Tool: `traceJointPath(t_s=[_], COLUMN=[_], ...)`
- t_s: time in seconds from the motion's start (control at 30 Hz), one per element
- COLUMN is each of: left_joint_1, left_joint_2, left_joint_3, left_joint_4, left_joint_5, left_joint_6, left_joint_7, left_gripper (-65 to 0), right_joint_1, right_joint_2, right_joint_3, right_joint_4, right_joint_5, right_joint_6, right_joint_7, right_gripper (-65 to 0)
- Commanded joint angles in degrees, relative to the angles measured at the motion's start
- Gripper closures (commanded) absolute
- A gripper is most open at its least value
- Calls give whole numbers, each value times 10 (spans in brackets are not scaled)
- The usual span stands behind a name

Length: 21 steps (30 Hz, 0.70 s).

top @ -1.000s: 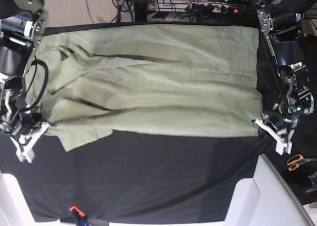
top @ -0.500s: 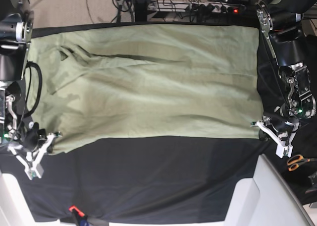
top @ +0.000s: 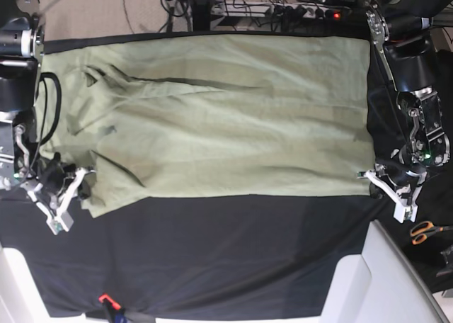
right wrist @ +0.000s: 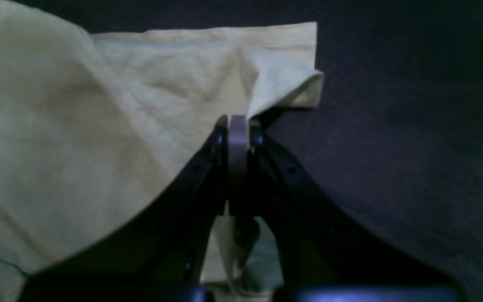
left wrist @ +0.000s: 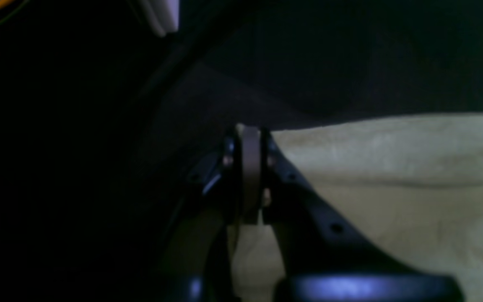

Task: Fold the T-shirt properly
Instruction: 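Hold the side edge with the left gripper while the right gripper regrasps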

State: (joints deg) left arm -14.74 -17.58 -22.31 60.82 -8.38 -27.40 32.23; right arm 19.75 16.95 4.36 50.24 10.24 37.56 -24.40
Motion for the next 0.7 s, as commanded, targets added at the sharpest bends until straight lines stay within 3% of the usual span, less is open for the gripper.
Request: traceJointPath(t_s=[0.0,0.2,0.4,0.67], left_joint_1=[-11,-11,6,37], left_joint_2=[-7,-4,-3,-4], left_joint_3=[-2,-2,-2,-2], left_joint_4=[12,13,40,71], left_joint_5=[-6,-6,-6,-6], left_joint_6=[-3,-3,-3,-3], left_joint_7=[-12,-12,-12,-12], left_gripper=[0,0,0,0], right_joint_1=[15,24,32,52], right_joint_2=[10,29,44,58], right_joint_3=[3,-4,-67,-81], right_joint_4=[9,8,7,-62], right_joint_5=[8,8,8,-1], right_joint_6=[5,6,20,20], right_joint_7=[30,68,75,157], right_gripper=[-3,-2,-2,-2])
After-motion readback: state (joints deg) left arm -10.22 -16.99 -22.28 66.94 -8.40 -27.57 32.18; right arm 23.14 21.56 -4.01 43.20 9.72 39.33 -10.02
